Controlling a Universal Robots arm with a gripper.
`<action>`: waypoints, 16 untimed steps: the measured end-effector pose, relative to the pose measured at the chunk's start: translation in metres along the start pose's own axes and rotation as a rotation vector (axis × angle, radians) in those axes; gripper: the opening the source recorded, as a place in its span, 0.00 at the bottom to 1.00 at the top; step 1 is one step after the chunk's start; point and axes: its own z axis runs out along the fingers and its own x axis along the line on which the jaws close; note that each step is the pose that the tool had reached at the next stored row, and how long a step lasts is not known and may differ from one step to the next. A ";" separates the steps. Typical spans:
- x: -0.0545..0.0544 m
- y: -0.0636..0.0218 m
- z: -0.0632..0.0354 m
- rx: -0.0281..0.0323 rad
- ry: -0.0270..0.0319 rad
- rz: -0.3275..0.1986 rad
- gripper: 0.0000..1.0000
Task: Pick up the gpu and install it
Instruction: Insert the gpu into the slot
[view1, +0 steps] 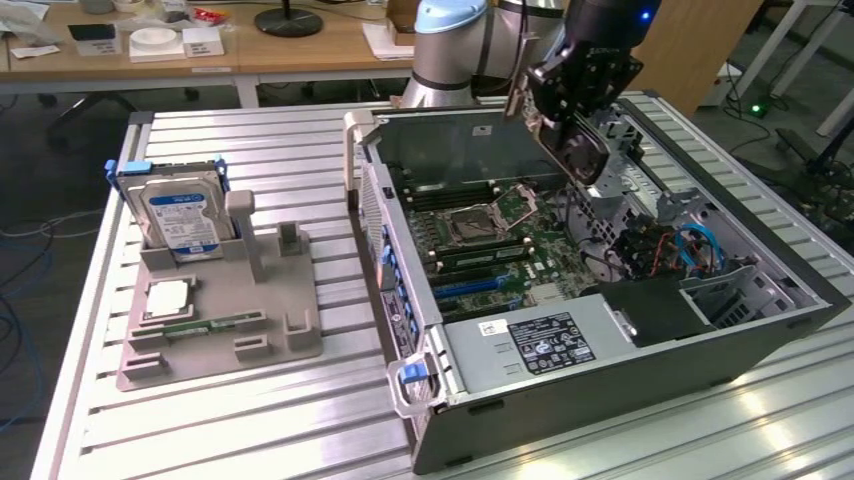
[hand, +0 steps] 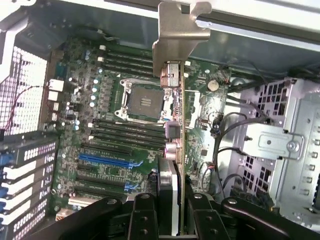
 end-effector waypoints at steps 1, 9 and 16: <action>0.000 0.0000 0.0000 -0.0003 0.0003 -0.012 0.28; 0.000 -0.0001 0.0000 0.0000 0.0050 -0.055 0.28; 0.000 -0.0001 0.0000 0.0011 0.0157 -0.077 0.28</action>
